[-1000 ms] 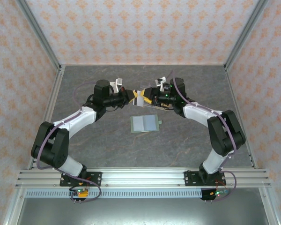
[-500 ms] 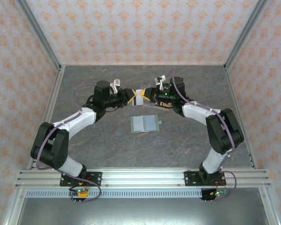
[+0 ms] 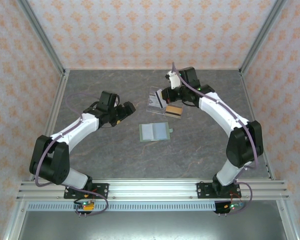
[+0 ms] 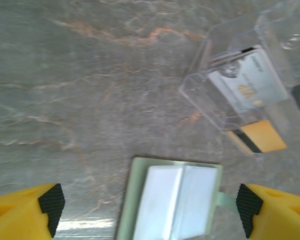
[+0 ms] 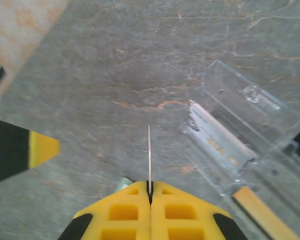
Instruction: Take the credit cards out of the card holder
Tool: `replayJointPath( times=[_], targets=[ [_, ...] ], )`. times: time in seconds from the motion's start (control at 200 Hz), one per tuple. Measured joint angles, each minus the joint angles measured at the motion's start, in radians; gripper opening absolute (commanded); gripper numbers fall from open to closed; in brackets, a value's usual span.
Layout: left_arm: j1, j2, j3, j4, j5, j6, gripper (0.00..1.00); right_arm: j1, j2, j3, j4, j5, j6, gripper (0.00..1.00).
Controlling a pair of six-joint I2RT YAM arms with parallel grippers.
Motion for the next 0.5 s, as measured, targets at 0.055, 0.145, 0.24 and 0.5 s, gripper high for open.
replayJointPath(
  times=[0.055, 0.145, 0.24, 0.5],
  targets=[
    [0.000, -0.005, 0.000, -0.025, -0.018, 0.018, 0.96, 0.000, 0.021, 0.035, -0.040, 0.023, -0.089, 0.00],
    [0.000, -0.011, 0.001, -0.054, -0.040, 0.047, 1.00, 0.000, 0.067, 0.101, -0.108, 0.038, -0.219, 0.00],
    [0.000, -0.015, 0.001, -0.076, -0.055, 0.069, 1.00, 0.000, 0.134, 0.191, -0.179, 0.051, -0.343, 0.00],
    [0.000, -0.016, 0.001, -0.102, -0.063, 0.082, 1.00, 0.000, 0.330, 0.437, -0.338, 0.071, -0.566, 0.00]
  ],
)
